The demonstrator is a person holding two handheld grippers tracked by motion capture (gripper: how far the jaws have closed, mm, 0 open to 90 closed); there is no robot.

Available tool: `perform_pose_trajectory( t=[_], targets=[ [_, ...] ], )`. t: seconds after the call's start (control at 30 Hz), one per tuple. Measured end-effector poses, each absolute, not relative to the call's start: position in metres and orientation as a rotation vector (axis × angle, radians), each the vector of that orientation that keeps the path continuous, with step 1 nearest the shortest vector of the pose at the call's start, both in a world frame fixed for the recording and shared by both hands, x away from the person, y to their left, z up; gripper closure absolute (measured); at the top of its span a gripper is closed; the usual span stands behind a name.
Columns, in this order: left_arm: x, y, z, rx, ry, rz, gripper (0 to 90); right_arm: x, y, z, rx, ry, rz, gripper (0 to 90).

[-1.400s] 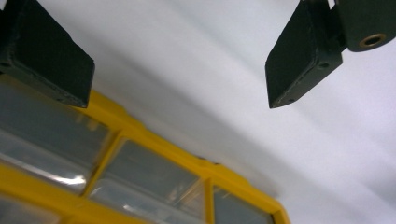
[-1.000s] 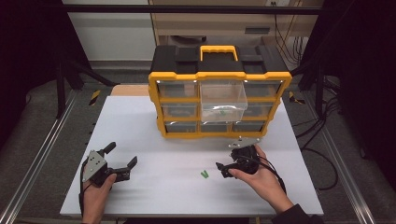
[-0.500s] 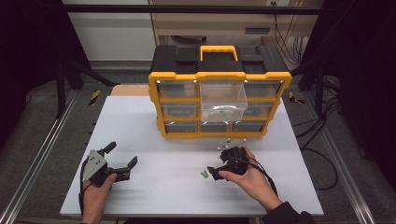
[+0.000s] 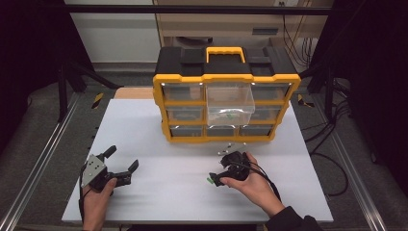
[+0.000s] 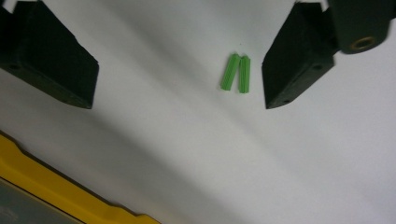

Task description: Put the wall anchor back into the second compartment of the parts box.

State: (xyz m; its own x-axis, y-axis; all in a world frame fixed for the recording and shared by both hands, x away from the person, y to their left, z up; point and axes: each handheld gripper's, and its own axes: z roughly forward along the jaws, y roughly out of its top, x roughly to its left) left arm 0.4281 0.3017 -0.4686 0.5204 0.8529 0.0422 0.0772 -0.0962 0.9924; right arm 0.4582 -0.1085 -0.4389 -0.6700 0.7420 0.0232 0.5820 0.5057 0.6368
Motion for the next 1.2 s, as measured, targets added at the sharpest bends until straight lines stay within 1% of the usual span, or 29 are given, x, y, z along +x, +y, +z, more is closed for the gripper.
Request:
perform_pose_trajectory(
  t=[0.17,0.27,0.53,0.63,1.2],
  targets=[
    [0.428,0.301,-0.468,1.544,0.827,0.796,1.0,0.457,-0.101,-0.441,1.095,2.513,0.890,14.4],
    [0.428,0.301,-0.468,1.544,0.825,0.796,1.1,0.456,-0.097,-0.441,1.090,2.526,0.890,17.4],
    [0.428,0.301,-0.469,1.546,0.825,0.795,1.1,0.454,-0.091,-0.442,1.087,2.533,0.889,29.1],
    [0.428,0.301,-0.469,1.547,0.826,0.793,1.1,0.451,-0.088,-0.442,1.104,2.540,0.882,35.3],
    [0.429,0.300,-0.469,1.552,0.824,0.791,1.1,0.447,-0.086,-0.442,1.036,2.559,0.931,47.7]
  ],
)
